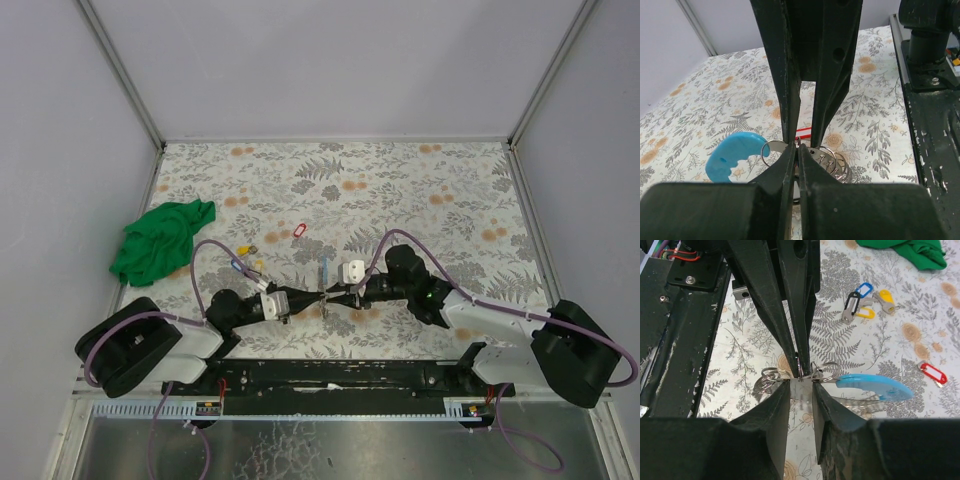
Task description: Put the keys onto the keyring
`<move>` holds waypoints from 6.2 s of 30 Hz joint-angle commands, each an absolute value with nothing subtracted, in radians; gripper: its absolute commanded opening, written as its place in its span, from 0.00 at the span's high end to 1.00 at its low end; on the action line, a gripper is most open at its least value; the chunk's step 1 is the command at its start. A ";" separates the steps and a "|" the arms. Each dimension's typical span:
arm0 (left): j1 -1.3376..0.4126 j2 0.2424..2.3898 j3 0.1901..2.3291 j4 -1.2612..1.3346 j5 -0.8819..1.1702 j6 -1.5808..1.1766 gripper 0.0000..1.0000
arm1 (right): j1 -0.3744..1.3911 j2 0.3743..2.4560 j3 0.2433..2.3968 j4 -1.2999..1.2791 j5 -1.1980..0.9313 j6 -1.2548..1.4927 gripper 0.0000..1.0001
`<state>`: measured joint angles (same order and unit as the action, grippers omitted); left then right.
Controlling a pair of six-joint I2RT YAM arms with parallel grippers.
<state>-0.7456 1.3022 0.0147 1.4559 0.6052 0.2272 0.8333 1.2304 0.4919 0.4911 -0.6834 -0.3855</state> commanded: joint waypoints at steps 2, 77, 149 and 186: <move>-0.732 1.278 0.051 1.600 0.608 0.148 1.00 | 0.859 1.158 0.559 0.490 -0.652 -0.437 0.68; -0.678 1.177 0.101 1.421 0.750 0.218 1.00 | 0.825 1.173 0.751 0.069 -0.663 -0.603 0.77; -0.680 1.045 0.155 0.998 0.660 0.332 0.82 | 0.818 1.231 0.872 -0.064 -0.692 -0.659 1.00; -0.680 1.004 0.256 0.785 0.785 0.396 0.91 | 0.824 1.294 1.017 -0.337 -0.671 -0.776 1.00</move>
